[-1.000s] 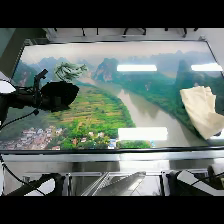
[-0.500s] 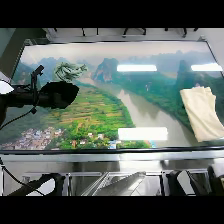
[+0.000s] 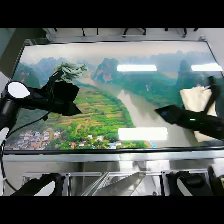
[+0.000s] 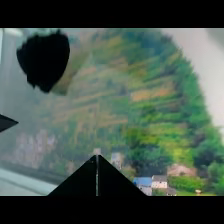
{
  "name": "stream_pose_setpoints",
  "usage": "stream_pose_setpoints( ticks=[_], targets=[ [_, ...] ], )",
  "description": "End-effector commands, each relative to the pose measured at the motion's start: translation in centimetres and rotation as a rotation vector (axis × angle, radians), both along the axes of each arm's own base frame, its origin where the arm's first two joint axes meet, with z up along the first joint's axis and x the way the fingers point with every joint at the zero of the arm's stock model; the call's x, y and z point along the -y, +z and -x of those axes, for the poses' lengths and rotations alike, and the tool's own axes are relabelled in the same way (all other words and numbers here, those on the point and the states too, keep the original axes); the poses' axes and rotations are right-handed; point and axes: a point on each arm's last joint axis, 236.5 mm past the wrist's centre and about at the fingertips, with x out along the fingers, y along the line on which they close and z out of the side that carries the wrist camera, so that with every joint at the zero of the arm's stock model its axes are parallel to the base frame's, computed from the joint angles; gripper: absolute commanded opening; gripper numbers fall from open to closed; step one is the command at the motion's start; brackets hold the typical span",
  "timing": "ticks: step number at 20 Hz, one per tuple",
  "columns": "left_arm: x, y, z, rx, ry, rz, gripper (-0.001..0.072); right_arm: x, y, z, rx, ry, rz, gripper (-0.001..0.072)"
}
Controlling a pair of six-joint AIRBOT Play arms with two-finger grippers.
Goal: Fold the shirts.
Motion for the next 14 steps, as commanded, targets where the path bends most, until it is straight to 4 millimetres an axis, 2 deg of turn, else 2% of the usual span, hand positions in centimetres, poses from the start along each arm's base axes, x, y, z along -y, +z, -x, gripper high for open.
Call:
stream_pose_setpoints(
  ticks=[1,4,6,14],
  targets=[
    [-0.9,-0.4,3.0,0.011,0.016,-0.064,0.0014,-5.5,-6.4,-0.5,-0.070,0.096,0.045,0.0024],
    [-1.3,-0.9,5.6,0.029,0.012,-0.067,0.0014,-7.1,-11.9,-1.8,-0.148,0.159,0.124,0.0024],
    [-2.0,-0.7,6.1,0.050,0.039,-0.064,0.0015,-7.6,-14.0,-1.5,-0.205,0.193,0.136,0.0025],
    [-5.5,1.3,4.9,0.163,0.198,-0.060,0.0015,-7.7,-14.5,-0.9,-0.226,0.218,0.147,0.0025]
  ],
)
